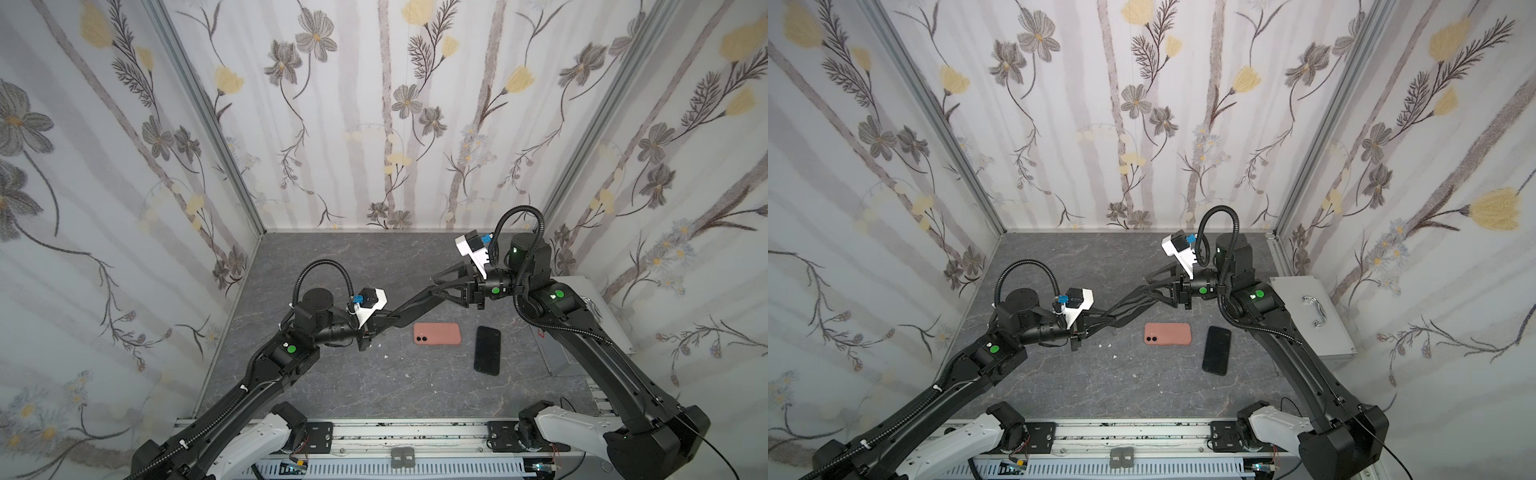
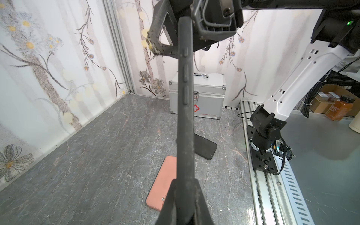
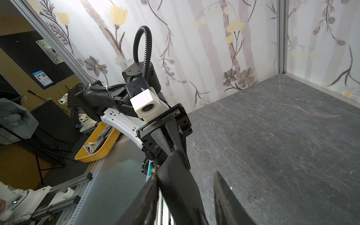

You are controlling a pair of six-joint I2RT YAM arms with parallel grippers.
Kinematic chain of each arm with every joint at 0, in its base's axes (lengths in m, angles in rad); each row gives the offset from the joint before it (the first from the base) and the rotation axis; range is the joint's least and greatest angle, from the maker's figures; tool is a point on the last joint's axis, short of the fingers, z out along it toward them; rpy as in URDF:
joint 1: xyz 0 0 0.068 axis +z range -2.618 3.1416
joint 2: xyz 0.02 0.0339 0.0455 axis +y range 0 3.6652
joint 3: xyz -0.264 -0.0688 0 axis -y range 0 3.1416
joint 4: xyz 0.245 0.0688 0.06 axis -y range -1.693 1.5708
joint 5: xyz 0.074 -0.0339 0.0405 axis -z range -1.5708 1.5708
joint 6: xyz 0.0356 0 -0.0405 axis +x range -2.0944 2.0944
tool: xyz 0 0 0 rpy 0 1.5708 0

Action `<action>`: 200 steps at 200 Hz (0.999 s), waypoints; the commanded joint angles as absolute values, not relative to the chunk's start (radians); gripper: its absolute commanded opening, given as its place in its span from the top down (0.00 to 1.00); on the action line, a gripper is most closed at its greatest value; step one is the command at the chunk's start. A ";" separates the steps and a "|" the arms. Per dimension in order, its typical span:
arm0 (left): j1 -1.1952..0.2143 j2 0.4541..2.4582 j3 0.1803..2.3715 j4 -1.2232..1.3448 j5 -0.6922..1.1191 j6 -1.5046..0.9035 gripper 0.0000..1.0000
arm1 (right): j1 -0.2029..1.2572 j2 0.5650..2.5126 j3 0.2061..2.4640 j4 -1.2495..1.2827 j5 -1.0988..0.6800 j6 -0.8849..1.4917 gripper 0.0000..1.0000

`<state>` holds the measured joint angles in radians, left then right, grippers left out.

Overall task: Take the phone out of the phone case
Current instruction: Remove the phone case from the phone.

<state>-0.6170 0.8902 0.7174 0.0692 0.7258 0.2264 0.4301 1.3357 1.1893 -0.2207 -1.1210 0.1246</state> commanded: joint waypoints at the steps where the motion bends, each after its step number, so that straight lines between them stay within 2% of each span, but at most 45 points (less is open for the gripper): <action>1: -0.616 0.893 0.733 0.120 0.742 0.253 1.00 | 0.436 1.342 1.173 -0.150 -1.177 0.195 0.58; 29: -0.616 0.903 0.738 0.120 0.750 0.261 1.00 | 0.443 1.341 1.149 -0.070 -1.209 0.261 0.65; 73: -0.616 0.905 0.743 0.120 0.755 0.261 1.00 | 0.452 1.346 1.143 -0.039 -1.216 0.295 0.67; 126: -0.616 0.899 0.741 0.120 0.713 0.274 1.00 | 0.464 1.362 1.140 -0.070 -1.187 0.300 0.79; 172: -0.611 0.888 0.741 0.120 0.659 0.376 1.00 | 0.468 1.355 1.110 -0.020 -1.160 0.403 0.85; 200: -0.611 0.892 0.739 0.120 0.613 0.484 1.00 | 0.467 1.351 1.109 -0.014 -1.154 0.449 0.85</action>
<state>-0.6132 0.8944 0.7296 0.0082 0.7078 0.3378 0.4652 1.3491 1.1133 -0.0021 -1.2057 0.3450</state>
